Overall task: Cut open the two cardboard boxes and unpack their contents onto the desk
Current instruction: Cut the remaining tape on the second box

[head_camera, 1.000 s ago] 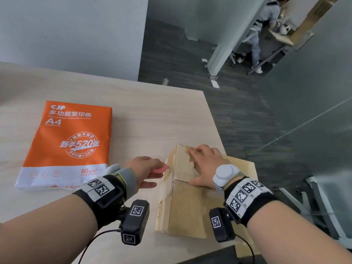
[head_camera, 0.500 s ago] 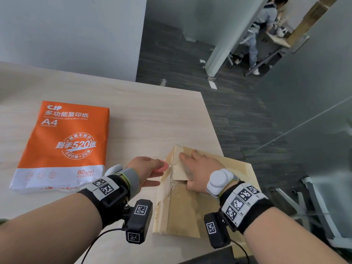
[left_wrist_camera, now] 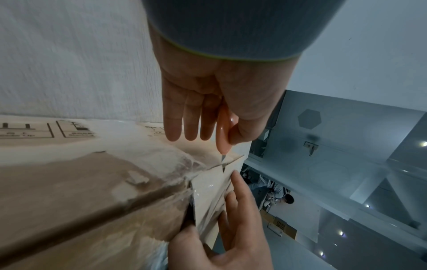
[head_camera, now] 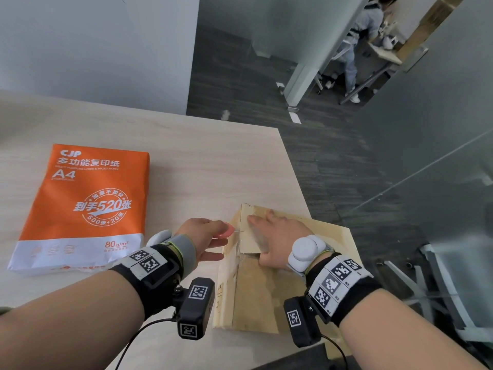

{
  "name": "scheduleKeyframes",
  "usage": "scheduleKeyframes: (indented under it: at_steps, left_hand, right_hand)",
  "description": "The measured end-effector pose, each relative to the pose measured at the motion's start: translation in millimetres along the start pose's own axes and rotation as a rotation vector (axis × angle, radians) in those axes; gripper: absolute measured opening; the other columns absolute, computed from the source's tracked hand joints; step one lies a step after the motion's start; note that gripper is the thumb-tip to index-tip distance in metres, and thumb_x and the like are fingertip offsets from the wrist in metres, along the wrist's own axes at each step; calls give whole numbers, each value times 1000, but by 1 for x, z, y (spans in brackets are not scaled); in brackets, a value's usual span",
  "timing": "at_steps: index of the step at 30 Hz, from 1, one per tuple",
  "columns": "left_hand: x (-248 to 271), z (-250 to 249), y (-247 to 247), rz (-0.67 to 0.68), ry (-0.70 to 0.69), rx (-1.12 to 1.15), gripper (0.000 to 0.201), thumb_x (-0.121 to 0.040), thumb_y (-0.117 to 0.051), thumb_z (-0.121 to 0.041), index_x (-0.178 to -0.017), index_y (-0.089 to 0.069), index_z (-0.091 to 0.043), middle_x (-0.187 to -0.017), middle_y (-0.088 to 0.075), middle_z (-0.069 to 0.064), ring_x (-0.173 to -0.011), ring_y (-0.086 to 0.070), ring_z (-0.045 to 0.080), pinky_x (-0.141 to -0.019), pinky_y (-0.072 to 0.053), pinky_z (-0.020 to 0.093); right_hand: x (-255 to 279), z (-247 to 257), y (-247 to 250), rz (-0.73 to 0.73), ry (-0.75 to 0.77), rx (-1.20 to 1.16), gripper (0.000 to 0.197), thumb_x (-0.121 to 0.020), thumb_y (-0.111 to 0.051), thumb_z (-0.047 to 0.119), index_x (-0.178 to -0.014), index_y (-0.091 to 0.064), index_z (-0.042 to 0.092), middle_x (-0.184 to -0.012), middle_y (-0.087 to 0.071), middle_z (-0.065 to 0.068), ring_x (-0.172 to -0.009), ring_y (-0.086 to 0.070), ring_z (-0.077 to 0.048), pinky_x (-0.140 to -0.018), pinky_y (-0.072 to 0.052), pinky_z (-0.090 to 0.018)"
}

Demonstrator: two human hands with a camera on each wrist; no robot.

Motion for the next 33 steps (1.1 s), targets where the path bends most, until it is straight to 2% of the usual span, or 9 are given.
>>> scheduleKeyframes:
  at_steps: [8, 14, 19, 24, 28, 33]
  left_hand:
    - [1, 4, -8, 57, 12, -40, 23, -90, -73, -19, -109, -69, -5, -105, -78, 7, -102, -73, 20, -69, -63, 40]
    - [7, 3, -13, 128, 32, -95, 23, -91, -71, -15, -109, -68, -1, -95, -80, 2, -97, -75, 15, -69, -62, 36]
    - [8, 4, -13, 140, 34, -104, 25, -89, -73, -15, -109, -67, -1, -96, -80, 2, -97, -76, 15, -68, -62, 36]
    - [6, 4, -13, 139, 49, -83, 20, -88, -73, -11, -104, -66, -1, -93, -80, 5, -93, -77, 16, -68, -62, 37]
    - [8, 6, -12, 174, 80, -80, 12, -91, -68, -7, -101, -65, -1, -100, -80, 7, -99, -75, 19, -70, -63, 39]
    - [8, 10, -12, 181, 94, -100, 18, -88, -74, -12, -102, -69, -2, -96, -80, 6, -96, -74, 13, -69, -62, 36]
  right_hand:
    - [1, 0, 1, 9, -2, 8, 79, -80, -61, 42, -148, -19, 35, -156, -29, -18, -119, -56, -41, -93, -53, -48]
    - [2, 0, 1, 20, -5, 6, 82, -81, -61, 41, -150, -17, 36, -160, -24, -19, -123, -53, -41, -96, -51, -48]
    - [1, 1, 1, 8, -5, 4, 79, -80, -61, 39, -147, -20, 34, -157, -28, -19, -117, -56, -40, -93, -52, -46]
    - [2, 1, 1, 8, -7, 8, 79, -81, -61, 39, -147, -19, 35, -159, -26, -19, -120, -55, -41, -94, -52, -46]
    - [2, 2, 0, 8, -4, 8, 78, -81, -60, 39, -147, -19, 34, -159, -25, -19, -119, -54, -40, -94, -52, -46]
    - [1, 1, -1, 9, -10, 3, 78, -81, -60, 40, -146, -19, 35, -160, -23, -19, -121, -52, -41, -94, -51, -46]
Point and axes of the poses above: each hand's wrist, its own x-axis away from the middle knuckle, its own y-axis out of the back of the hand, z = x × y, the point moved 10 cm from there along -x, towards the middle knuckle
